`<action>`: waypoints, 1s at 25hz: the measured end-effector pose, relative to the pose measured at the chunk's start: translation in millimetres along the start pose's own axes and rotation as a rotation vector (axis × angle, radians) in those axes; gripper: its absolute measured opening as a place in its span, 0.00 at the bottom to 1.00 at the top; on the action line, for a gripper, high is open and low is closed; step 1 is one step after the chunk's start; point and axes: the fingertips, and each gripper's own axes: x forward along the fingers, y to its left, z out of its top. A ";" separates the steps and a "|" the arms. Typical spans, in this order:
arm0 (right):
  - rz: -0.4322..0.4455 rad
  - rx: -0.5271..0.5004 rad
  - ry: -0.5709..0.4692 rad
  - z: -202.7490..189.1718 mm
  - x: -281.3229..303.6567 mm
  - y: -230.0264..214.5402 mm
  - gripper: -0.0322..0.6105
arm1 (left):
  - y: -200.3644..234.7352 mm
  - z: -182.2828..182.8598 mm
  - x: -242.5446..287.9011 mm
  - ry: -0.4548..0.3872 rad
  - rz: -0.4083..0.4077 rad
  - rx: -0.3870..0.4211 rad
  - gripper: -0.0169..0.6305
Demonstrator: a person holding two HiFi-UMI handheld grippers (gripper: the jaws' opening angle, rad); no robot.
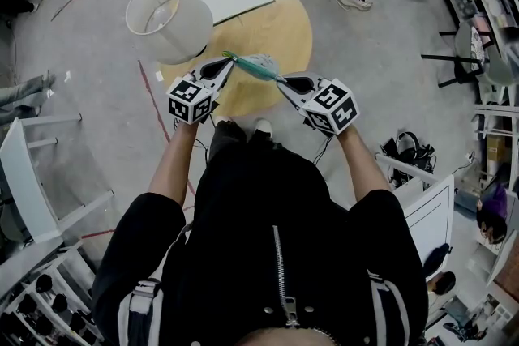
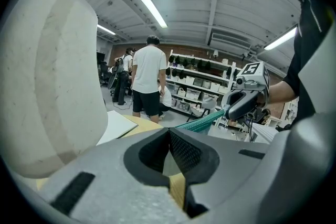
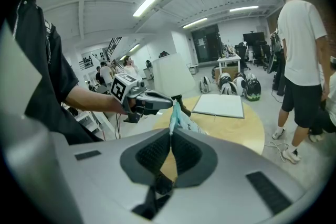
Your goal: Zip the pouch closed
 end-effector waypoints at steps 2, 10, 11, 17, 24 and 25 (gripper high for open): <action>-0.002 0.002 0.000 -0.8 -0.6 -1.5 0.07 | 6.5 -2.5 -0.9 0.002 0.024 -0.014 0.04; -0.007 0.014 0.002 -5.9 -5.0 -4.6 0.07 | 22.3 -13.8 -9.1 0.025 0.067 -0.034 0.04; -0.007 0.015 0.001 -5.9 -4.4 -4.7 0.07 | 22.6 -15.1 -8.8 0.024 0.071 -0.039 0.04; -0.006 0.039 -0.019 -1.2 -3.4 -9.3 0.07 | 22.1 -20.3 -4.0 0.027 0.089 -0.053 0.04; -0.019 0.036 -0.045 6.4 -2.4 -13.1 0.07 | 20.4 -21.8 -6.0 0.015 0.119 -0.047 0.06; -0.025 0.034 -0.045 6.7 -2.1 -14.1 0.07 | 19.4 -21.0 -6.7 0.012 0.123 -0.045 0.06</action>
